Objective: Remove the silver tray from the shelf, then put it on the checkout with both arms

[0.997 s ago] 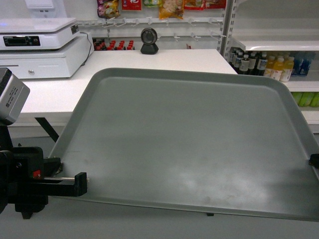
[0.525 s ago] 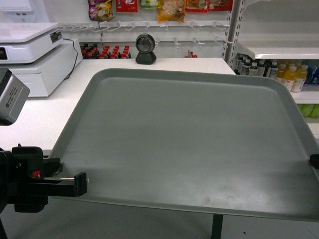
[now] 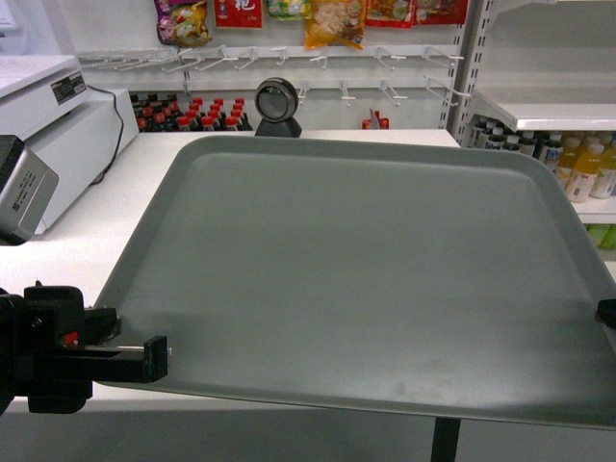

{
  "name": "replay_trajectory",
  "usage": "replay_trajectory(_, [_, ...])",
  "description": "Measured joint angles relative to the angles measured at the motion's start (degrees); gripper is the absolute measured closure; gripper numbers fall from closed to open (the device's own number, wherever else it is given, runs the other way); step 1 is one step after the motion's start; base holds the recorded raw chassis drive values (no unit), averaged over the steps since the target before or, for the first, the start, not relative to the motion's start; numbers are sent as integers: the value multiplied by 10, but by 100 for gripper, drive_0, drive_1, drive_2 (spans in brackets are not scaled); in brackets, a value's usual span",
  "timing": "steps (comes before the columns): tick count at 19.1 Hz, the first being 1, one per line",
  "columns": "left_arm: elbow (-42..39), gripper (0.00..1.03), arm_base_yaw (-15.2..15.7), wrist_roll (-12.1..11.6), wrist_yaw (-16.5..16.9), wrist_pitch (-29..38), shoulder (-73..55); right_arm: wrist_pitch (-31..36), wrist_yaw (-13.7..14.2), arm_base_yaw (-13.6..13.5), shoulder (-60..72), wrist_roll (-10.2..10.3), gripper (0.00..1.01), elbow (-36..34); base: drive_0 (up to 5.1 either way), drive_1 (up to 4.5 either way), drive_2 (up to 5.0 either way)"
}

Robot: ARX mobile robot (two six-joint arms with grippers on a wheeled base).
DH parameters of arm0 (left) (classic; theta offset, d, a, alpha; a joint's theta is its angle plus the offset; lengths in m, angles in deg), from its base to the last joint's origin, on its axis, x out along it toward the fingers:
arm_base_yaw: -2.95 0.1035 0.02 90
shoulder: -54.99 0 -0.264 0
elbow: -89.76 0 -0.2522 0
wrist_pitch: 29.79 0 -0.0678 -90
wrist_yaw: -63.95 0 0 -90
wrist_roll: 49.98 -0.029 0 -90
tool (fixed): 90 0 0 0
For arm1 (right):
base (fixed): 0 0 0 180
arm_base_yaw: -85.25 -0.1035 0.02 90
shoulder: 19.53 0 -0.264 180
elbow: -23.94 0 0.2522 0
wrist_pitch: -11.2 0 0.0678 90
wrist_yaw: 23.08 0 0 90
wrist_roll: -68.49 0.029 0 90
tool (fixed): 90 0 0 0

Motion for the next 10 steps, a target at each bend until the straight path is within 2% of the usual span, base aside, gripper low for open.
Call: replay_trajectory(10, [0, 100, 0, 0, 0, 2, 0, 3, 0, 0, 0, 0, 99, 0, -10, 413, -433])
